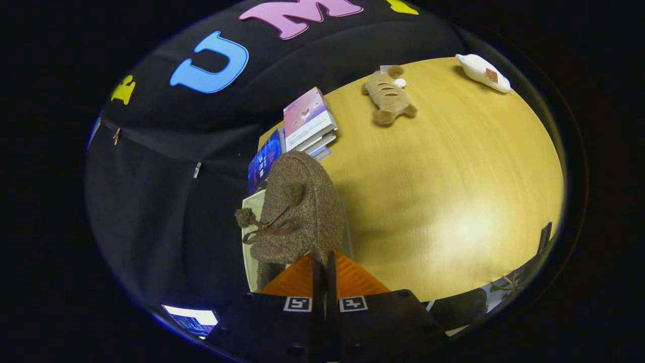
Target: Open the storage box then place both shoes into the box .Put the left shoe in first, then the right shoe, with the right side of both shoes facing outward in a uniform manner.
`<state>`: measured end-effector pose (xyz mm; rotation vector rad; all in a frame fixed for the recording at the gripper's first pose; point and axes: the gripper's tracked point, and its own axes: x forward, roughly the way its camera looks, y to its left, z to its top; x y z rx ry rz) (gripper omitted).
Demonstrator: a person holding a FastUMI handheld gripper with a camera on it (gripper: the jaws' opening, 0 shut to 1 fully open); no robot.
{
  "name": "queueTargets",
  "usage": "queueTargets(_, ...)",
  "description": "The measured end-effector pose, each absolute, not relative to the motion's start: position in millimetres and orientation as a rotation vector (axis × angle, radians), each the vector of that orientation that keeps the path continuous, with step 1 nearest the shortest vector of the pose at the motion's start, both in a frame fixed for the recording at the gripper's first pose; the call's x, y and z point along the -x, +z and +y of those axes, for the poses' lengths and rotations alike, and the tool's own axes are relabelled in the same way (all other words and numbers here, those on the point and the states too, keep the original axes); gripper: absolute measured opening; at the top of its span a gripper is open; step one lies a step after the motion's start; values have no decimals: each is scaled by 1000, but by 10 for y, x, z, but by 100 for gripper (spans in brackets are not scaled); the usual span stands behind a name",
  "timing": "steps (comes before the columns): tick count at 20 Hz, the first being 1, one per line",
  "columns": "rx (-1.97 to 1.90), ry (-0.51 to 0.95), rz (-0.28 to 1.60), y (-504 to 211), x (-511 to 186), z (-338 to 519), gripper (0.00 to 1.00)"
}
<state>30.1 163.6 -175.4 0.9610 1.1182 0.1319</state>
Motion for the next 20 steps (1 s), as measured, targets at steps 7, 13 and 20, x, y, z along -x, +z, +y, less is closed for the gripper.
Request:
queueTargets(7, -930, 150, 1185, -1741, -481, 2324, 5)
queueTargets(13, -897, 148, 1176, -1692, -632, 2522, 5)
queueTargets(20, -856, 139, 1216, -1831, -511, 2666, 6)
